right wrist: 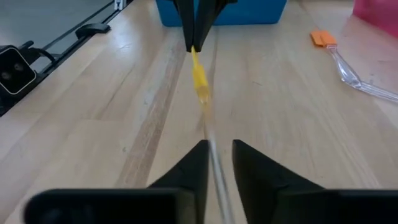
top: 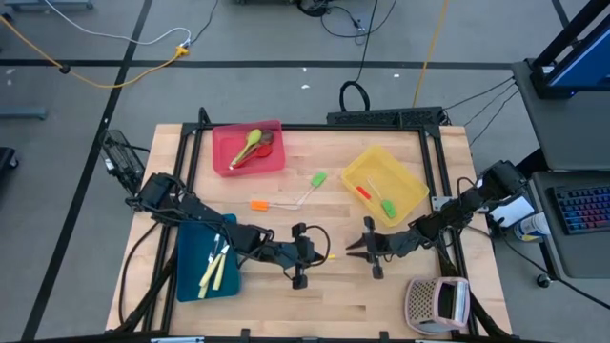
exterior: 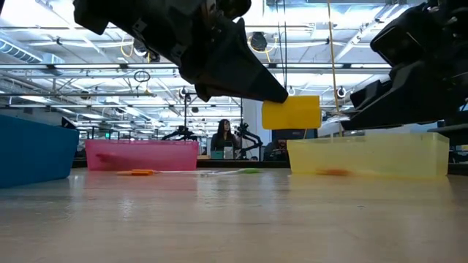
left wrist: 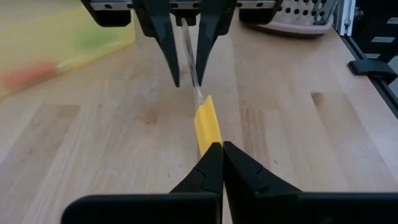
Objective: Pick & Place Kitchen Items
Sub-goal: Put the yellow spatula into the yellow bin
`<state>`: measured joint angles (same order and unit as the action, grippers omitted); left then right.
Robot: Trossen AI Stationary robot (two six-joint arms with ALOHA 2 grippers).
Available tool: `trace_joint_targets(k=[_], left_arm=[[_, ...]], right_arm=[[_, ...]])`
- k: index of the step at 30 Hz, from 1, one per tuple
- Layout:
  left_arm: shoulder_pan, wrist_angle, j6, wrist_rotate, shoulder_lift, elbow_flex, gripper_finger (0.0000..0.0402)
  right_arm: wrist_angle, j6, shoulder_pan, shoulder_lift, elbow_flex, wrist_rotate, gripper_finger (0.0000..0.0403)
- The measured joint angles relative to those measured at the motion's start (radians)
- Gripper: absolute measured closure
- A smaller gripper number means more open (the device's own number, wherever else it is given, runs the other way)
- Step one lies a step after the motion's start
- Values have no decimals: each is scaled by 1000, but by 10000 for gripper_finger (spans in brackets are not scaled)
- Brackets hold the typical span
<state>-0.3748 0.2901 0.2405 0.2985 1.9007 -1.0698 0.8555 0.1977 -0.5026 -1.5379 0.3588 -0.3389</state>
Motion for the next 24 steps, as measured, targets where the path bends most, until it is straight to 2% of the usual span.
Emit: trace_joint_targets(k=[5, 24], left_arm=[[1, -2, 0, 5, 0, 0, 399], [26, 85, -10, 9, 0, 2, 399]], right_arm=[[0, -46, -1, 0, 0, 5, 391], [3, -47, 0, 0, 0, -1, 395]])
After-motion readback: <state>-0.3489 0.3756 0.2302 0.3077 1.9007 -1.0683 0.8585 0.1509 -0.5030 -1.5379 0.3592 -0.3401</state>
